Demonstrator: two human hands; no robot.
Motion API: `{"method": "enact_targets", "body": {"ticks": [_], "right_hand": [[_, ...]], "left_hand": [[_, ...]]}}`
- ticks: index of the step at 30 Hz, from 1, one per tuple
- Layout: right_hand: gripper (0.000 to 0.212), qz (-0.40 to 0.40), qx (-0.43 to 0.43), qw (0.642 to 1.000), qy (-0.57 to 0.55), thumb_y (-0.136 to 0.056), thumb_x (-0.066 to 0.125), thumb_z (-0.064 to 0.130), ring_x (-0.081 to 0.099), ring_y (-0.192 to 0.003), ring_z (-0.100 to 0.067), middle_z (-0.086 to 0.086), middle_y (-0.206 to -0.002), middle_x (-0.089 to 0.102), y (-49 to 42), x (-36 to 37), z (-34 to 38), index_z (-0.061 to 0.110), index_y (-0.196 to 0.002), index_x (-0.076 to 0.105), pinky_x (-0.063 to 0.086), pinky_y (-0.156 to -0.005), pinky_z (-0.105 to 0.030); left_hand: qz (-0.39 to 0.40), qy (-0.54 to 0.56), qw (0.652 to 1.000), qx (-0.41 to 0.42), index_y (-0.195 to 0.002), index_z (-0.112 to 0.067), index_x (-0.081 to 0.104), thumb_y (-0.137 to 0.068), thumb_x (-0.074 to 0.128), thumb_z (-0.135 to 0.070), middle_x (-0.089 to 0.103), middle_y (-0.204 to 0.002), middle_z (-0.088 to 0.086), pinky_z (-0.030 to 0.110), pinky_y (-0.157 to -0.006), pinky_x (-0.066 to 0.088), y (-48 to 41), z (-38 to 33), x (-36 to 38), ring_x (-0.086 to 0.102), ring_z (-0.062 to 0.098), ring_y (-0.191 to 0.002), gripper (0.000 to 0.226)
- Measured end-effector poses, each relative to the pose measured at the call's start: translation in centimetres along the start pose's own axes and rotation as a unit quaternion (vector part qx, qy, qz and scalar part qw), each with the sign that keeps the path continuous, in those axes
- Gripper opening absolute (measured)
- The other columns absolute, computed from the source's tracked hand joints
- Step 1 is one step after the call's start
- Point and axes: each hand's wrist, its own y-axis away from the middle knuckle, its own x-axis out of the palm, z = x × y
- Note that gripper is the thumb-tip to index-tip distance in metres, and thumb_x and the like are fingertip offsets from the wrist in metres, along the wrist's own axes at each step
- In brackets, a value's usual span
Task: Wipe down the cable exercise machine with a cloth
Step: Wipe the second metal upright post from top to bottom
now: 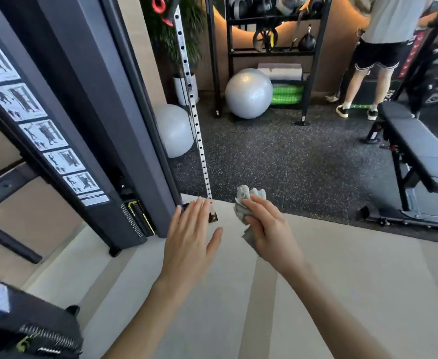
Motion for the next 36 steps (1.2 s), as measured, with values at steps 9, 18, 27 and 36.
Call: {"method": "enact_targets", "body": {"ticks": [9, 18, 27, 36], "right_hand": [[0.031, -0.004, -0.043, 0.999, -0.013, -0.09, 0.052, 0.007, 0.052, -0.112, -0.027, -0.02, -0.124, 0.058, -15.2, 4.8, -11.2, 0.0, -0.119, 0.062, 0.033, -0.101, -0.021], [0.034, 0.002, -0.066, 0.997, -0.043, -0.094, 0.048, 0.017, 0.054, -0.112, -0.028, -0.015, -0.125, 0.057, -32.5, 8.0, -19.4, 0.001, -0.121, 0.061, 0.035, -0.103, -0.02], [0.038, 0.025, -0.097, 0.988, -0.114, -0.095, 0.044, 0.022, 0.05, -0.115, -0.018, -0.01, -0.127, 0.056, -45.5, 11.3, -26.7, 0.003, -0.123, 0.061, 0.033, -0.104, -0.014], [0.035, 0.072, -0.185, 0.958, -0.208, -0.094, 0.048, 0.017, 0.051, -0.119, -0.021, -0.013, -0.13, 0.055, -61.2, 15.0, -30.8, 0.005, -0.124, 0.061, 0.035, -0.106, -0.023]], "left_hand": [[-0.008, -0.045, 0.999, -0.02, -0.135, 0.002, 0.051, -0.097, 0.037, -0.043, 0.053, -0.138, 0.016, 0.045, -0.111, 0.028, -14.7, 4.9, 8.8, 0.051, 0.029, -0.128, 0.06], [-0.011, -0.067, 0.997, -0.019, -0.14, -0.001, 0.045, -0.099, 0.035, -0.042, 0.049, -0.142, 0.014, 0.046, -0.114, 0.028, -32.8, 9.5, 15.8, 0.045, 0.026, -0.133, 0.06], [-0.003, -0.133, 0.99, -0.047, -0.142, -0.002, 0.043, -0.099, 0.033, -0.044, 0.047, -0.145, 0.013, 0.04, -0.118, 0.019, -45.7, 13.3, 20.7, 0.043, 0.024, -0.134, 0.061], [-0.035, -0.235, 0.957, -0.167, -0.147, -0.002, 0.032, -0.1, 0.028, -0.046, 0.032, -0.153, 0.017, 0.048, -0.117, 0.024, -57.0, 17.4, 22.3, 0.029, 0.029, -0.143, 0.065]]}}
